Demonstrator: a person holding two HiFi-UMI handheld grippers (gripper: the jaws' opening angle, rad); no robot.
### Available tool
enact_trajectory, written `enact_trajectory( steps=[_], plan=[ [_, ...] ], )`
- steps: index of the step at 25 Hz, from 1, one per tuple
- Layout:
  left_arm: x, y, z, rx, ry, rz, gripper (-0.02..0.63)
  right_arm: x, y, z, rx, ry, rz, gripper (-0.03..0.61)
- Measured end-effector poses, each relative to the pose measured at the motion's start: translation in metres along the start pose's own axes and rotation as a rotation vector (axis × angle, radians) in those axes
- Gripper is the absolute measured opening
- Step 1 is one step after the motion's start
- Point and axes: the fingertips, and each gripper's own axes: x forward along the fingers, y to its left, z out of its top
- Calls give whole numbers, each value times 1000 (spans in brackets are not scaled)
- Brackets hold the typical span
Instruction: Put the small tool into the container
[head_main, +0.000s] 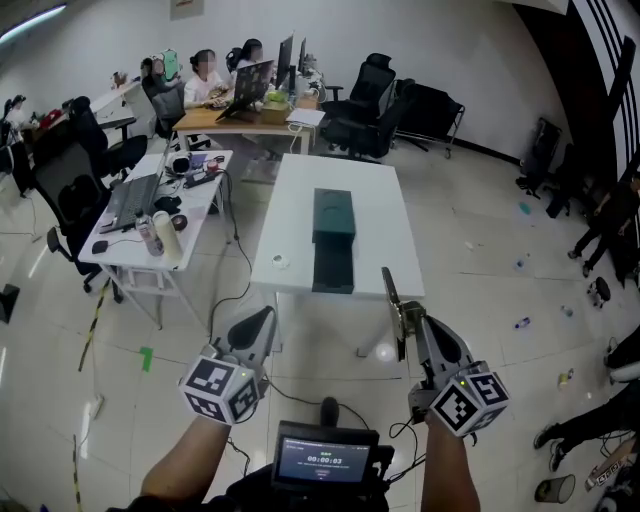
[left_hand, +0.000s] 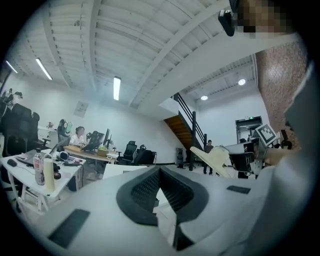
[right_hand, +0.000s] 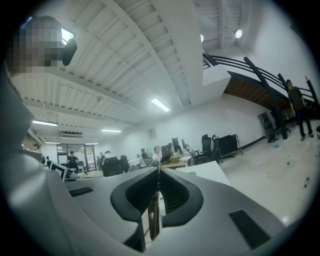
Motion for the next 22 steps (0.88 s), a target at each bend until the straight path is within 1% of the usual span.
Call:
enact_trajectory(
  steps=[4, 6, 11, 15, 18, 22],
  plan=[
    [55, 27, 2, -5, 13, 41, 23, 57, -36, 5, 15, 0, 30, 15],
    [90, 39, 10, -12, 23, 62, 23, 89, -59, 14, 24, 1, 50, 15],
    [175, 67, 38, 15, 20, 119, 23, 172, -113, 38, 42, 8, 109, 15],
    [232, 81, 47, 16, 18, 155, 23, 226, -149, 48, 53, 16, 163, 15],
    [269, 86, 47, 18, 25, 171, 23, 257, -176, 48, 59, 33, 188, 15],
    [310, 106, 48, 36, 35, 168, 23, 303, -200, 44, 79, 44, 182, 15]
  ],
)
